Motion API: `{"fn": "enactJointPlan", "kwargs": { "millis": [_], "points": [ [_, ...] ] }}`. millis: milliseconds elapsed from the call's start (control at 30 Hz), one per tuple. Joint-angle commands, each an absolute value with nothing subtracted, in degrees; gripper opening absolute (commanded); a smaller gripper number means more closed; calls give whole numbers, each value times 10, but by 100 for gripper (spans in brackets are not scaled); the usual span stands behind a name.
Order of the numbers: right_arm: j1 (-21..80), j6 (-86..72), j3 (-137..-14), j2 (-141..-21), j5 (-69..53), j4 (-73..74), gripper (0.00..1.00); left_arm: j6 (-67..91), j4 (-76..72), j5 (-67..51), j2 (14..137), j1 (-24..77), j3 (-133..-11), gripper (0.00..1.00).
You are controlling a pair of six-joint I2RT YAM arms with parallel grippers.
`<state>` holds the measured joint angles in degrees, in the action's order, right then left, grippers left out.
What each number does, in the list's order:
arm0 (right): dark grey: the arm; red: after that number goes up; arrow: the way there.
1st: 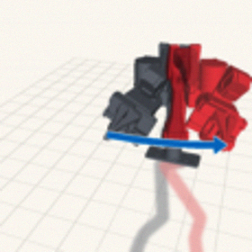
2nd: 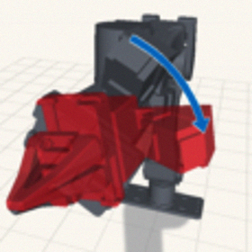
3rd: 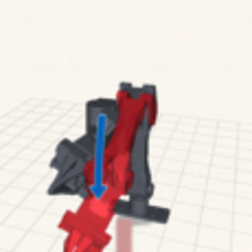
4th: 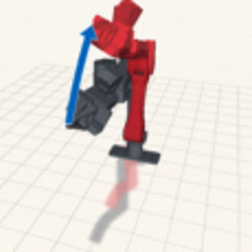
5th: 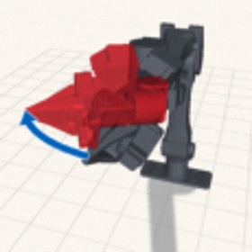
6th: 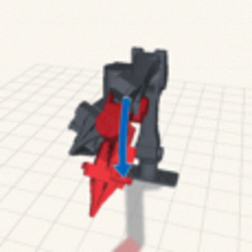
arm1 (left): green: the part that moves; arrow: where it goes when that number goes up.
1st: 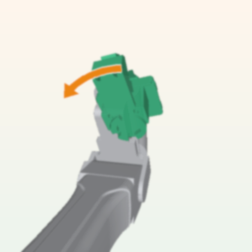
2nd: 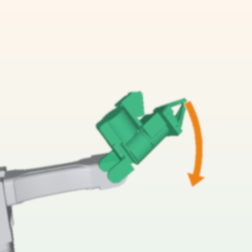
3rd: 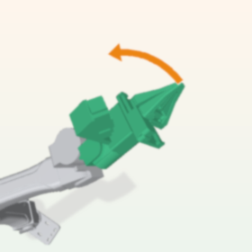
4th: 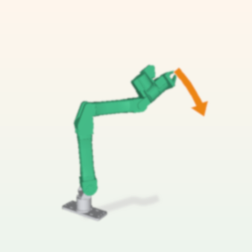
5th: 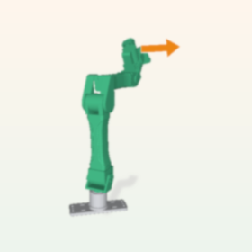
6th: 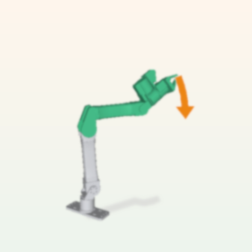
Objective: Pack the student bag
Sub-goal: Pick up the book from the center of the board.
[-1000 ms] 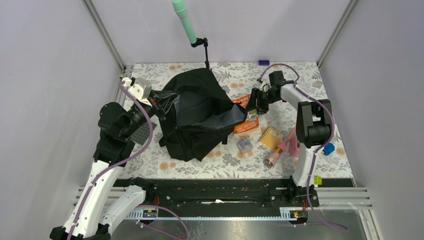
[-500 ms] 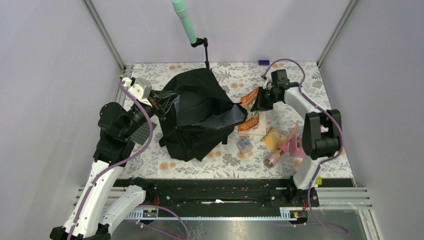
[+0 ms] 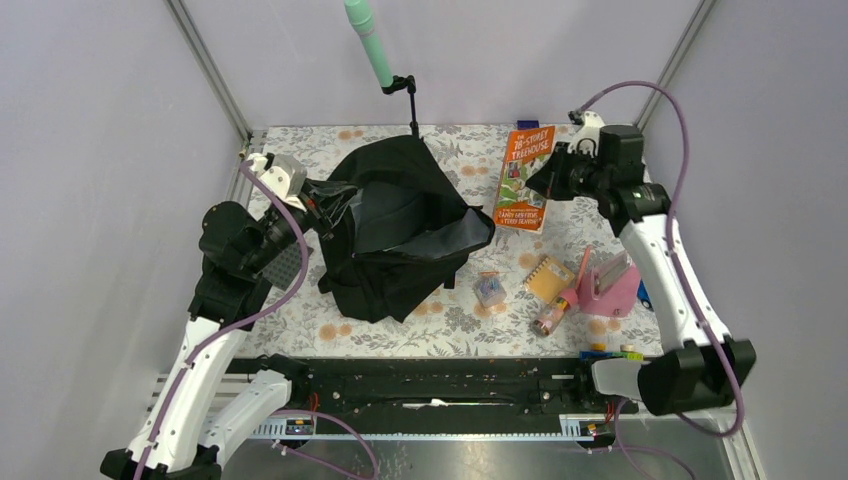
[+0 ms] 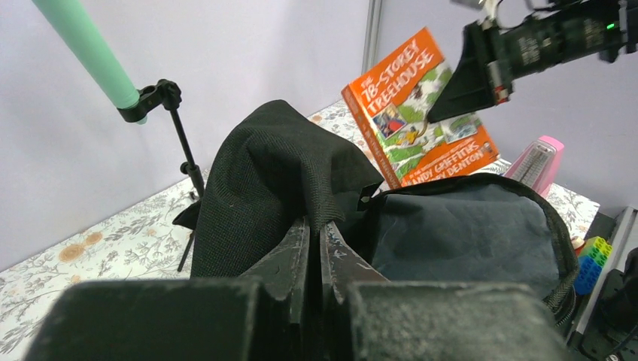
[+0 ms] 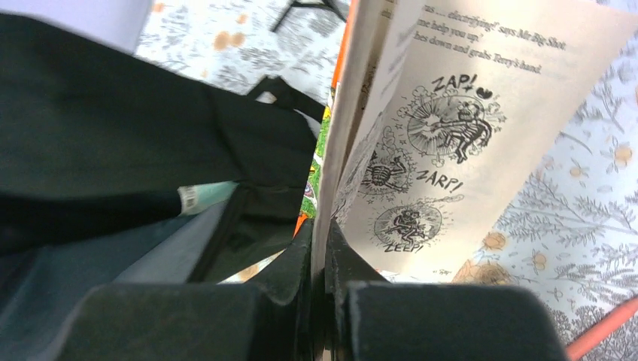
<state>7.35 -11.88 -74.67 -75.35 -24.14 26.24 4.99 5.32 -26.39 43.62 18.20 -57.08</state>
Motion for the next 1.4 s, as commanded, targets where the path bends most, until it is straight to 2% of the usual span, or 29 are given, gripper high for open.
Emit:
{"fn": "enactJointPlan", "kwargs": {
  "millis": [0, 300, 500, 700, 1000, 1100, 1267, 1367],
  "points": [
    [78, -87, -749, -657, -351, 176, 0, 48, 24, -300, 440, 178, -580, 0],
    [117, -73, -819, -626, -484, 102, 0, 49, 24, -323, 453, 178, -587, 0],
    [189, -31, -813, -626, -525, 29, 0, 60, 27, -339, 466, 178, -606, 0],
    [220, -25, -854, -668, -567, -24, 0, 57, 56, -341, 475, 178, -632, 0],
    [272, 19, -990, -768, -595, 29, 0, 55, 81, -351, 490, 178, -648, 0],
    [286, 12, -987, -774, -597, 12, 0, 51, 96, -344, 494, 178, -654, 0],
    [304, -73, -925, -767, -600, -95, 0, 52, 114, -321, 503, 178, -651, 0],
    [311, -79, -883, -757, -589, -112, 0, 63, 117, -288, 505, 178, -644, 0]
  ]
}}
